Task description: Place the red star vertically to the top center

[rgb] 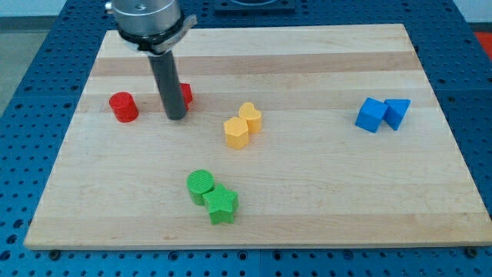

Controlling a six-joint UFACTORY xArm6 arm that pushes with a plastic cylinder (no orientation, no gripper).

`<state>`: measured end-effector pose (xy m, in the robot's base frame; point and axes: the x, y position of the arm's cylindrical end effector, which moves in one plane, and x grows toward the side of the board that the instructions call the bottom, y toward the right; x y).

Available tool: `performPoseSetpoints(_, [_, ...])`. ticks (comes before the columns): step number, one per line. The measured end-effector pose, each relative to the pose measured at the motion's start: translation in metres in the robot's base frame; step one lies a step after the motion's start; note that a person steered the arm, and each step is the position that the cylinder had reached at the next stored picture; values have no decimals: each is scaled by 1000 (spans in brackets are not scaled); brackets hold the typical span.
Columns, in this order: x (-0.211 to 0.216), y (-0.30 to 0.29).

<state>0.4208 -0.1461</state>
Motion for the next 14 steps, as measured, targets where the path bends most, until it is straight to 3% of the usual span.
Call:
performPoseSetpoints(1, [17,-24])
performPoseSetpoints(2, [4,-22])
performPoseSetpoints(3, [-51,16])
performPoseSetpoints(5, [-58,39])
performPoseSetpoints(6, [-77,101])
performPoseSetpoints(7, [-81,116])
performPoseSetpoints(8, [-80,113])
performPoseSetpoints(10, [-17,32])
performPoseSetpoints(11, [-89,29])
performPoseSetpoints(13, [-99,29])
performPoseSetpoints(14, [-99,70])
